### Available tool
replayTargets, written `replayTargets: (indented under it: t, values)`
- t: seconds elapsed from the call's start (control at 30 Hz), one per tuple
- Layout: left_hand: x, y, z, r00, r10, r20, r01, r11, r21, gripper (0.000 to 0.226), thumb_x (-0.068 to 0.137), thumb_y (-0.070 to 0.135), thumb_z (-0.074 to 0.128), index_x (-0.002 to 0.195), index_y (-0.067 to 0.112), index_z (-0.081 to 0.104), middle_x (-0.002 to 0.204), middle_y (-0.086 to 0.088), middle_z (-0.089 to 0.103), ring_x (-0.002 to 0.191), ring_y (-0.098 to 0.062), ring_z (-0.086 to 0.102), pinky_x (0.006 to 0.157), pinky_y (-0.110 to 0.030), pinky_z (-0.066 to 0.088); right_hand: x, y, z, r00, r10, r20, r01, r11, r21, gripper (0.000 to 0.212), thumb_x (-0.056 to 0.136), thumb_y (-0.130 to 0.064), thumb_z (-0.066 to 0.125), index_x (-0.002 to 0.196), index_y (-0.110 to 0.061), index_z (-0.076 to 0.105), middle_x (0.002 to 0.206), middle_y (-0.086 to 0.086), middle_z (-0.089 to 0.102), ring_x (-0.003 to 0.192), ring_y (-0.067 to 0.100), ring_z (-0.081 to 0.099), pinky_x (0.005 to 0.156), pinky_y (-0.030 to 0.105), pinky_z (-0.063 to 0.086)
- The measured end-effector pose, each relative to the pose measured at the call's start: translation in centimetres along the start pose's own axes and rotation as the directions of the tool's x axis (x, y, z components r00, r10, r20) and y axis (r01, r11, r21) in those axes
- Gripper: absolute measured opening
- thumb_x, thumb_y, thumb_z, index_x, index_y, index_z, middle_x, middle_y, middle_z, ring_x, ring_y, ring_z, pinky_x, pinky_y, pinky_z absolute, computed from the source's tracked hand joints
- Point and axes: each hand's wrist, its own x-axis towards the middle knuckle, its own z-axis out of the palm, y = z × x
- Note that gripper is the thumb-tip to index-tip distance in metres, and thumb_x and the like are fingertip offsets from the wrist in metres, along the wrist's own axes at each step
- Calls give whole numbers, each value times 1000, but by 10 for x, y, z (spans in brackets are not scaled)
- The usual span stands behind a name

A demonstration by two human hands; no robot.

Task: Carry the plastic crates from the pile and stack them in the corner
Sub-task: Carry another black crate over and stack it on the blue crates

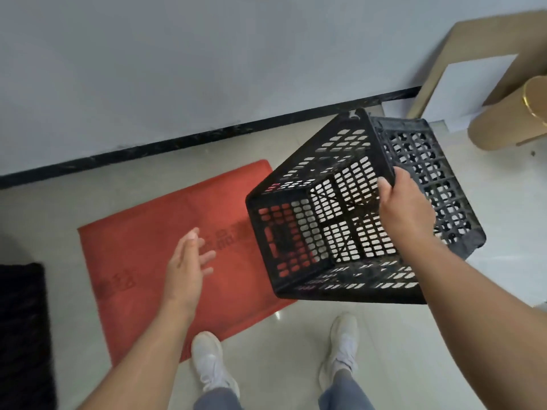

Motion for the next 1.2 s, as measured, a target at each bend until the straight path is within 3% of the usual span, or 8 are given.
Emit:
replayTargets:
  t: [0.17, 0.47, 0.67, 0.83, 0.97, 1.03, 1.1, 1.2]
  values:
    - [18, -1, -80, 998, -17, -62, 18, 1000, 12, 43, 100, 31, 28, 137, 14, 42, 129, -10, 51, 101, -25, 57, 83, -38, 46, -51, -92, 24, 994, -96, 62, 84, 982, 167, 38, 100, -39, 33, 122, -12, 49, 113, 15, 63, 103, 35, 58, 75, 38, 38]
    - [60, -31, -163, 966, -147, -213, 148, 989, -11, 48, 99, 40, 26, 140, 18, 40, 139, -10, 48, 107, -22, 54, 86, -35, 43, -80, -202, 114, 947, -172, 271, 56, 920, 388, 41, 99, -41, 33, 121, -13, 55, 107, 10, 65, 100, 30, 59, 84, 39, 46]
    - [92, -63, -173, 952, -197, -232, 203, 979, 3, 47, 99, 39, 26, 140, 20, 39, 141, -10, 47, 109, -19, 53, 92, -36, 43, -61, -186, 168, 924, -143, 355, -17, 911, 412, 39, 97, -42, 35, 112, -13, 56, 101, 11, 65, 95, 32, 61, 85, 48, 50]
    - [130, -94, -176, 952, -180, -247, 206, 975, 86, 51, 98, 43, 27, 142, 20, 37, 142, -11, 44, 121, -25, 49, 100, -41, 39, -29, -149, 191, 916, -137, 378, -35, 910, 414, 28, 100, -36, 36, 107, -16, 53, 91, 4, 63, 76, 18, 58, 61, 28, 41]
    - [159, -124, -179, 909, -65, -412, 251, 874, 417, 58, 96, 46, 30, 147, 19, 26, 156, -11, 19, 143, -29, 20, 115, -46, 16, 4, -123, 215, 931, -62, 358, -78, 928, 365, 24, 98, -34, 39, 97, -13, 51, 87, 15, 65, 79, 34, 63, 68, 43, 53]
    - [171, -139, -179, 874, -81, -479, 322, 835, 447, 59, 97, 44, 29, 149, 19, 18, 159, -11, 10, 145, -30, 13, 115, -48, 14, 15, -111, 226, 928, -24, 371, -117, 929, 352, 24, 99, -31, 38, 99, -10, 51, 88, 17, 65, 76, 32, 64, 65, 41, 53]
    - [180, -155, -181, 842, -164, -514, 397, 833, 384, 60, 97, 47, 27, 149, 19, 17, 157, -14, 17, 141, -35, 22, 112, -51, 20, 26, -99, 236, 925, 2, 381, -138, 934, 329, 25, 99, -31, 37, 103, -10, 51, 92, 20, 66, 71, 28, 62, 58, 32, 46]
    - [196, -176, -186, 818, -339, -465, 476, 853, 216, 67, 90, 61, 20, 138, 19, 42, 133, -20, 52, 120, -38, 49, 103, -50, 37, 38, -91, 247, 923, 26, 385, -147, 946, 290, 34, 99, -33, 35, 114, -8, 52, 101, 21, 65, 77, 31, 63, 62, 30, 45]
